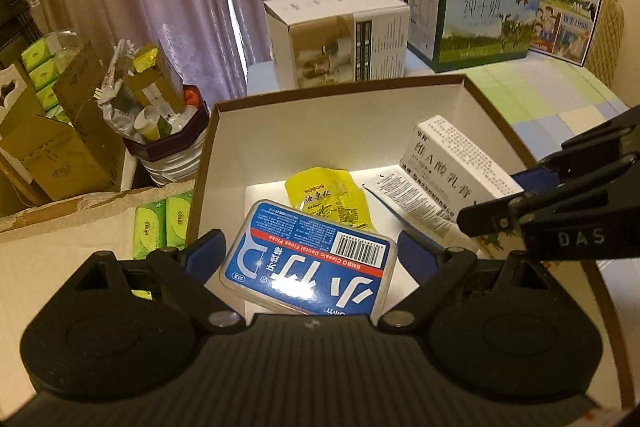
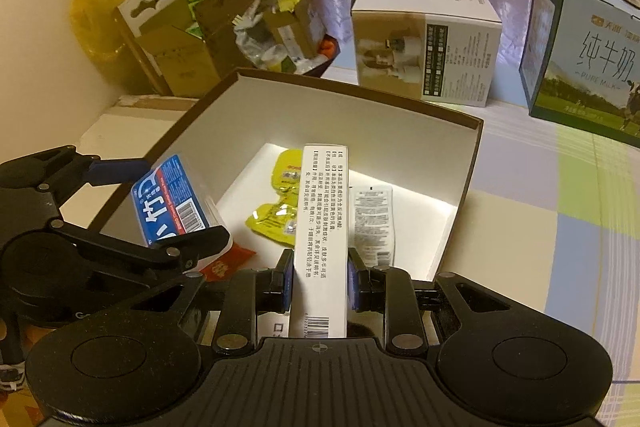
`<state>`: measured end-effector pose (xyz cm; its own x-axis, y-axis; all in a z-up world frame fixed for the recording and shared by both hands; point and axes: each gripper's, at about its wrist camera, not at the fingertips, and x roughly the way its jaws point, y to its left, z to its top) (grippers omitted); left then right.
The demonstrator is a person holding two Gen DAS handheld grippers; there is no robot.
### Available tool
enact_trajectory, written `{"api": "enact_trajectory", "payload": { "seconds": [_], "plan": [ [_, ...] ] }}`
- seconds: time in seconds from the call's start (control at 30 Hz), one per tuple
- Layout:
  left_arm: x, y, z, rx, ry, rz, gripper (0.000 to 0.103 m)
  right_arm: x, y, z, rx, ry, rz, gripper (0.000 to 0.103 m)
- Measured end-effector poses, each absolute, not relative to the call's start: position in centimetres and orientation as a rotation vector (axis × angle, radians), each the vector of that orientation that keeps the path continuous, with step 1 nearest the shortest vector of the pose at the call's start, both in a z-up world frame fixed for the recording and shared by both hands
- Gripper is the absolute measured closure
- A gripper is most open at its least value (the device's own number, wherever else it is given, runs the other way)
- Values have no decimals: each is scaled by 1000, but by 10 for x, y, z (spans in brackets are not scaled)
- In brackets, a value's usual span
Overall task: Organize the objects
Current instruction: 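Lower both held boxes into the shoebox and open both tools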
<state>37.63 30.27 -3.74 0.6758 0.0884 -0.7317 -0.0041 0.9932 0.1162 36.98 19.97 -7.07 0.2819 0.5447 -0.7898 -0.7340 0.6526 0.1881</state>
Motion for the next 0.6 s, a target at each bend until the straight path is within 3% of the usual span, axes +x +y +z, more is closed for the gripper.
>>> {"api": "enact_trajectory", "payload": {
  "seconds": [0.3,0.6],
  "plan": [
    [386,309,-42,112,816,53,5,379,203,-77,-226,968,855,80],
    [387,310,-37,102,802,53,5,384,203,-79,-222,969,849,80]
  ]
}}
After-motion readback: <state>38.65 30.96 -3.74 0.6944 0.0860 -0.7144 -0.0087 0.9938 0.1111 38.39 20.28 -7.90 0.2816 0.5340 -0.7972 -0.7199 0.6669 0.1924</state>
